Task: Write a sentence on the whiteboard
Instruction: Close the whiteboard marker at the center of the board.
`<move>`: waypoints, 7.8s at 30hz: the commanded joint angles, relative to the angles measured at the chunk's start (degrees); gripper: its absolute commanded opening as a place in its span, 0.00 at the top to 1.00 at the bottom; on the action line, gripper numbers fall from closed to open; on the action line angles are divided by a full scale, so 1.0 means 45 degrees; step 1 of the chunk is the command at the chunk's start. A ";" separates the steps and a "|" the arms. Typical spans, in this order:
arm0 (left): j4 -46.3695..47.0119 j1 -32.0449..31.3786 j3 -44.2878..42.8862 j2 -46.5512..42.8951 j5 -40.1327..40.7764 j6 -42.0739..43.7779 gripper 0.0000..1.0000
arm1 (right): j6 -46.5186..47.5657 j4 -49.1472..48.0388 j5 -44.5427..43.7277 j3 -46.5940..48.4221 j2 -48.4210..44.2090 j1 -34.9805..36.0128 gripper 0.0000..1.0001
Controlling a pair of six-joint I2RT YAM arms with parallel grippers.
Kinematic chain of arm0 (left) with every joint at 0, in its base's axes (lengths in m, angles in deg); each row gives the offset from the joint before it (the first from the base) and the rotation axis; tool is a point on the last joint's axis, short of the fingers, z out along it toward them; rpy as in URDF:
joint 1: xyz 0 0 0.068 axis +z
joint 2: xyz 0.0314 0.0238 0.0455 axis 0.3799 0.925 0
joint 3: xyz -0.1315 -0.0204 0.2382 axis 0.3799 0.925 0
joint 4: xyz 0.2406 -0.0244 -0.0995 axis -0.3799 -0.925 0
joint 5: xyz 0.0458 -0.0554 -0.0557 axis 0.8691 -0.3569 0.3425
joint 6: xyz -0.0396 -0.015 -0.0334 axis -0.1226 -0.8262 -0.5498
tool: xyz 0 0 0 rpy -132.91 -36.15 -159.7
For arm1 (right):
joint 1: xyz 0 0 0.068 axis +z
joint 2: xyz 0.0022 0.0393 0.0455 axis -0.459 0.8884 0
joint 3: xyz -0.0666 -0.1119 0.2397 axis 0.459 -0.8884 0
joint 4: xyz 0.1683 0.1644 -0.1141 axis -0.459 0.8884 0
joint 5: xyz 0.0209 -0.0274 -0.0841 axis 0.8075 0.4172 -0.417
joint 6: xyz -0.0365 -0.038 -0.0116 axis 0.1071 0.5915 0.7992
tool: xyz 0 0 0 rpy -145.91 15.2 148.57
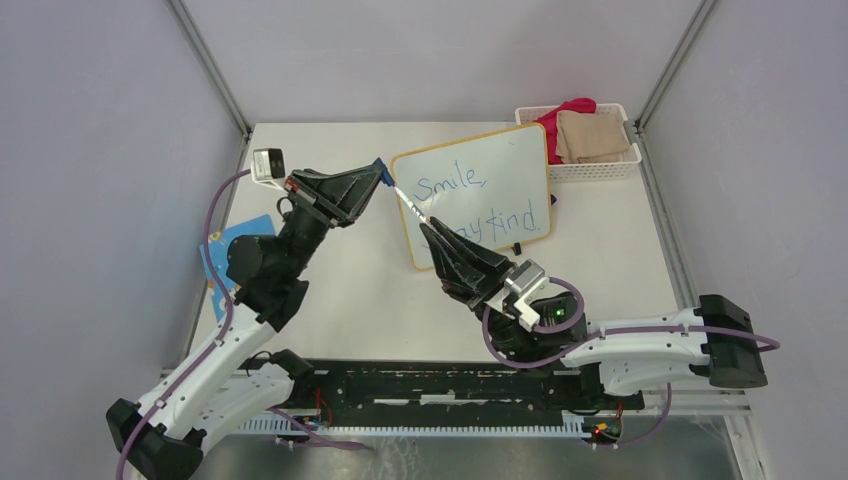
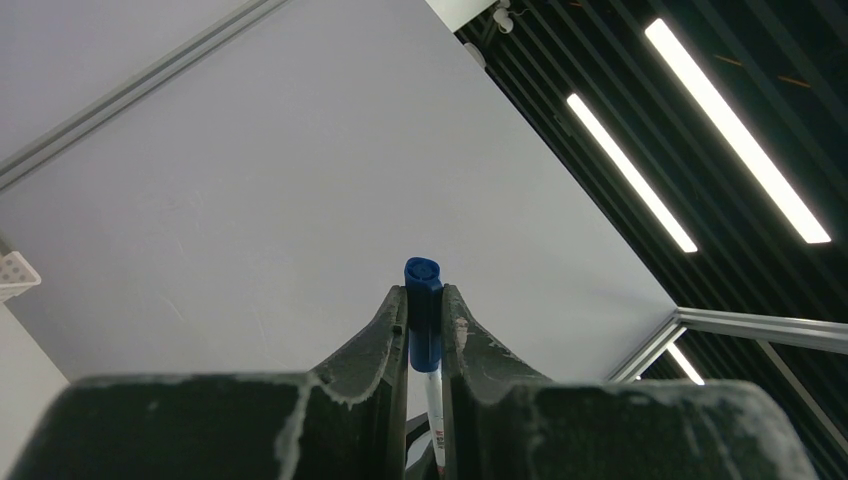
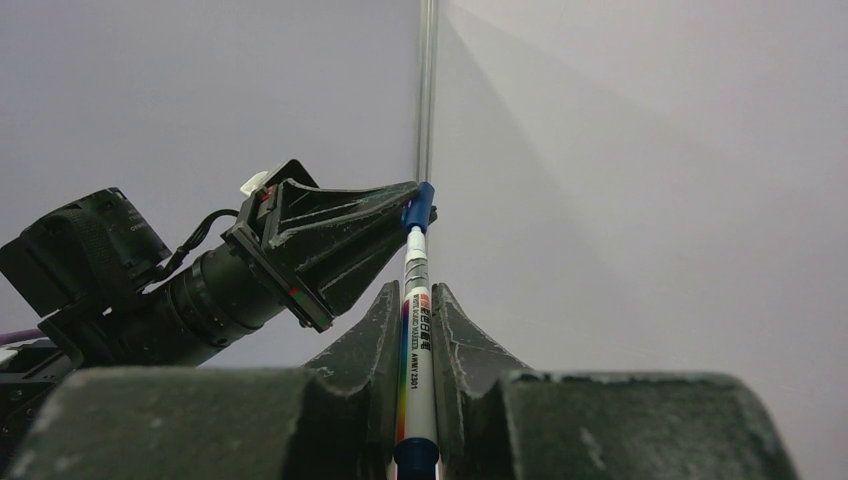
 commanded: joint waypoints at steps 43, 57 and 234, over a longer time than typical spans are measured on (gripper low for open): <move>-0.0196 -0.0167 -0.0189 -0.0510 0.0713 0.0619 0.98 | -0.0420 -0.0297 0.0195 0.0221 -0.0263 -0.0079 1.00; -0.0198 -0.0188 -0.0426 -0.0265 0.0534 0.0673 0.98 | -0.0396 -0.0102 0.0168 0.0353 -0.0137 -0.0083 1.00; -0.1748 -0.3962 -0.3216 0.1192 0.1722 0.5207 0.35 | -0.1534 0.0391 0.2628 -0.0150 -0.1677 -0.1300 1.00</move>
